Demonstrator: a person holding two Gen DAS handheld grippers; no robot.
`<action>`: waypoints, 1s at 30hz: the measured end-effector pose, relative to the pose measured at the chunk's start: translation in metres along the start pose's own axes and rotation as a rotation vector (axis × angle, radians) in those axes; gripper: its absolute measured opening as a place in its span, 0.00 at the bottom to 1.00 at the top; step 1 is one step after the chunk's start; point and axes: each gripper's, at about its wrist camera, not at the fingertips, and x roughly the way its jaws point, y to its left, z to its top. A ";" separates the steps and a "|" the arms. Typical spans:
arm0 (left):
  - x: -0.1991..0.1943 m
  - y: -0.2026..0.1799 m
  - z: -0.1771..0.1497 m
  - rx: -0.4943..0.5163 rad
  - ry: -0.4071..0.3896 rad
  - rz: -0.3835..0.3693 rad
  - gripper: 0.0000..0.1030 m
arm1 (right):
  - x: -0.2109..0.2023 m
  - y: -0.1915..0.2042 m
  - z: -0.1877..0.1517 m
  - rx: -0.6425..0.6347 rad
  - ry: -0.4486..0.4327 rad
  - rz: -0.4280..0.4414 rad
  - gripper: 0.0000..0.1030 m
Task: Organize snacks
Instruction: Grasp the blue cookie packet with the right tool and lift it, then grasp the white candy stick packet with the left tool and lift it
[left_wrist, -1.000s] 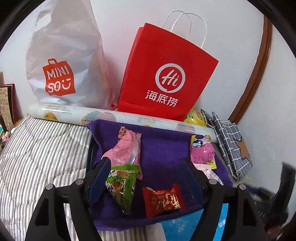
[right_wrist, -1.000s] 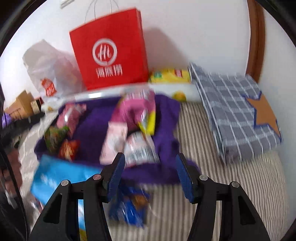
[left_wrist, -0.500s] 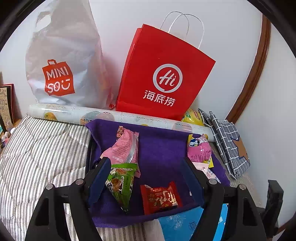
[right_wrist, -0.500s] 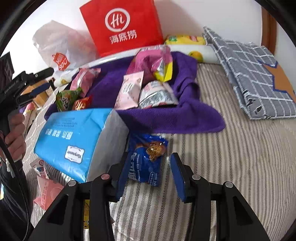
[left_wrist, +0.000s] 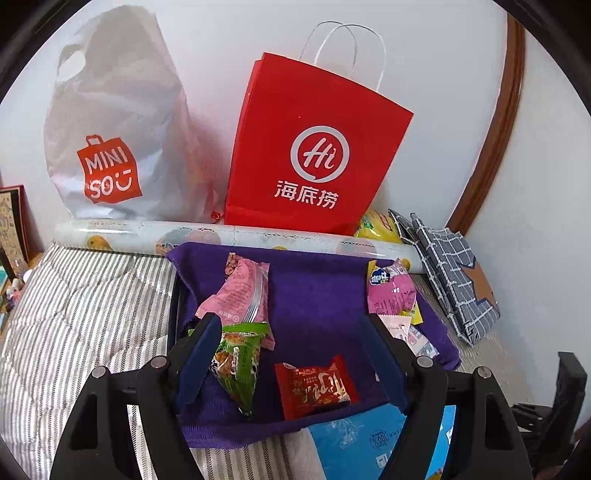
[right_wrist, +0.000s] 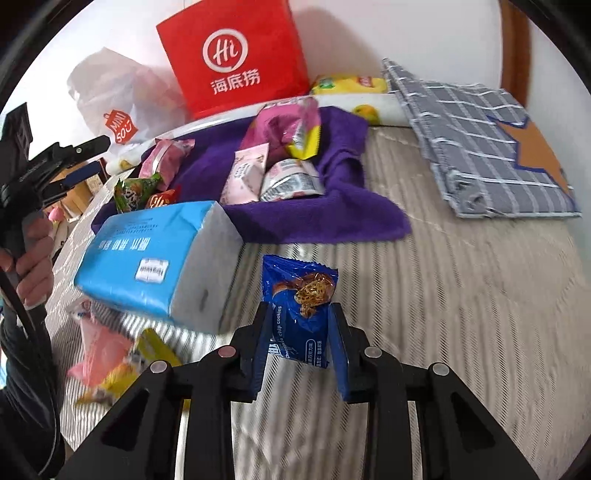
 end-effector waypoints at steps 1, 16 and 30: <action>-0.001 -0.002 -0.001 0.011 0.002 0.006 0.74 | -0.001 -0.001 -0.003 0.002 0.004 -0.003 0.30; -0.063 0.022 -0.065 0.036 0.114 0.071 0.74 | 0.019 0.024 -0.027 -0.010 -0.026 -0.146 0.43; -0.067 -0.006 -0.133 -0.036 0.272 -0.088 0.73 | 0.017 0.026 -0.035 0.003 -0.084 -0.188 0.41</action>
